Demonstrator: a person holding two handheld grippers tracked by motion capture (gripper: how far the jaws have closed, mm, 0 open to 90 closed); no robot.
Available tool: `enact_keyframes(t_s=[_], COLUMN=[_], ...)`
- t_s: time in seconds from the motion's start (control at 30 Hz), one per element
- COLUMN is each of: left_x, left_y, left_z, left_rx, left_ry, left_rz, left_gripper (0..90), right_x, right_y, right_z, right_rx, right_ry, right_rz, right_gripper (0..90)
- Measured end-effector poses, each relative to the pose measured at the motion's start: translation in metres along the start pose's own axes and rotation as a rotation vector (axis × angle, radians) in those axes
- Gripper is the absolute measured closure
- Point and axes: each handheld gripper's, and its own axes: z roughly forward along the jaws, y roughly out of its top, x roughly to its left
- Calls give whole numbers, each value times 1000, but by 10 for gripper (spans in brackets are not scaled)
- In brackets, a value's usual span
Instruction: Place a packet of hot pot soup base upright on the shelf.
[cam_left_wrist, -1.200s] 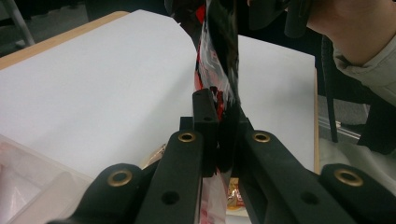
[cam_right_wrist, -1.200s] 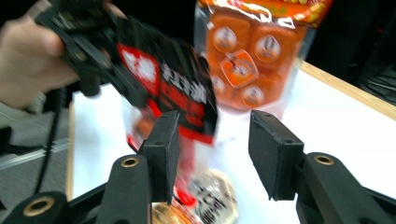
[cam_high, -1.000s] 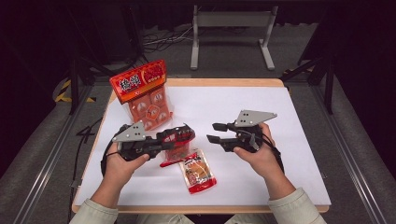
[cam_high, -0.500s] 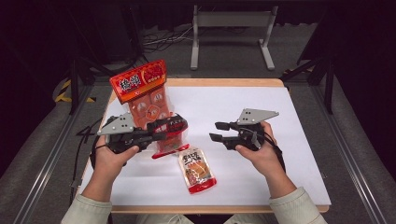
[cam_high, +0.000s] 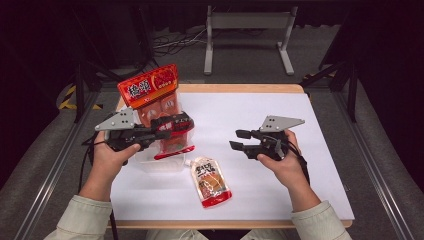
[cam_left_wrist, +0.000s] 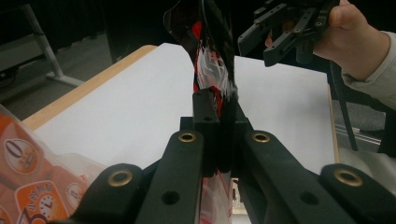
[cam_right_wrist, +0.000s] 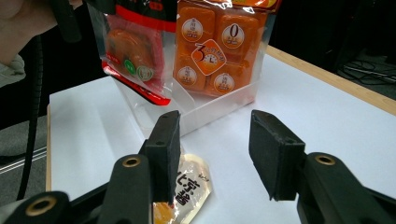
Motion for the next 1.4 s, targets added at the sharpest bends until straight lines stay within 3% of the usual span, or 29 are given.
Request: enact_keyframes(t_s=[0.07, 0.2, 0.63, 0.87, 1.2, 1.4], left_x=[6, 13, 35, 43, 48, 48], left_y=[-1, -2, -10, -13, -18, -21], left_z=[-3, -7, -13, -16, -10, -4], left_rx=[-16, -19, -3, 10, 38, 31], left_ry=[-21, -17, 52, 109, 119, 91], left_rz=[9, 16, -2, 20, 57, 17], left_gripper=[881, 882, 882, 882, 882, 882], right_x=[-1, -2, -8, -8, -8, -7], right_y=[-2, -3, -9, -9, -9, -10], right_z=[-3, -6, -18, -19, -20, -20], right_rx=[-1, -2, -8, -9, -12, -12], right_ry=[-5, -13, -44, -44, -42, -39], right_rz=[8, 13, 40, 40, 38, 36], right_gripper=[543, 543, 545, 545, 545, 544])
